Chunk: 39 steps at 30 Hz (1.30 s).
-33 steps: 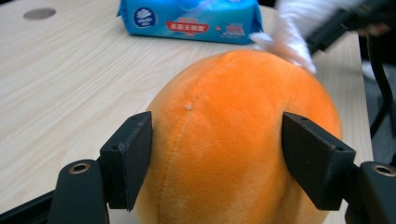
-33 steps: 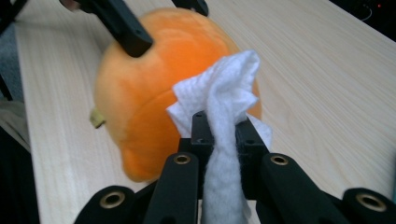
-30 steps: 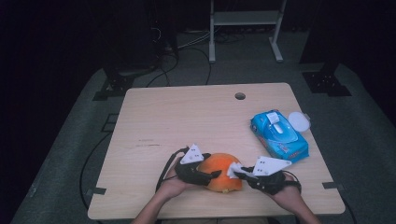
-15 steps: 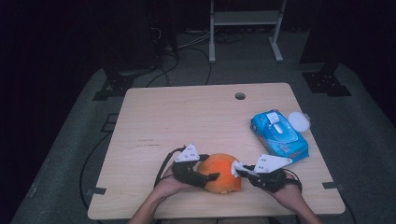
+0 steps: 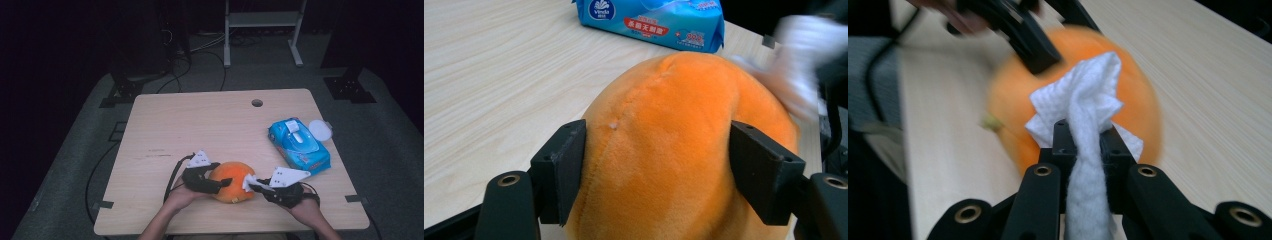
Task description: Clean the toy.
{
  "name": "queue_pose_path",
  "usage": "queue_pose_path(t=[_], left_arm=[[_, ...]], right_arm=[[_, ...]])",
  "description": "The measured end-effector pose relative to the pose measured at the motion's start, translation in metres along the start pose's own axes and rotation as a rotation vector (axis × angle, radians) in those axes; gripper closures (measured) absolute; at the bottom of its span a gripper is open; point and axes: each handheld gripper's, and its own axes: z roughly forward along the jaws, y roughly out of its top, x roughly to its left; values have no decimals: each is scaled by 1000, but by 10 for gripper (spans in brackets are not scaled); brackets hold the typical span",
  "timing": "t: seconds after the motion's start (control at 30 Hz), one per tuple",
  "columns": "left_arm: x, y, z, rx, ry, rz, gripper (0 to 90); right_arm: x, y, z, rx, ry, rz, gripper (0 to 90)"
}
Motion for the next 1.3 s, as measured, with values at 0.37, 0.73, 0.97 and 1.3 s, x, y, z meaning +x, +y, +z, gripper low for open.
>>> queue_pose_path(t=[0.37, 0.73, 0.97, 1.3], left_arm=[[-2, -6, -4, 4, -51, 45, 271], [-8, -5, -15, 45, -245, 142, 172], [-11, -1, -2, 45, -111, 147, 138], [-57, 8, 11, -36, 42, 448, 355]], right_arm=[[-21, -19, 5, 59, -48, 62, 805], [-19, -14, 5, 34, -50, 67, 805], [-12, -5, 5, 18, -40, 42, 805], [-5, 14, -6, -91, -25, 34, 805]])
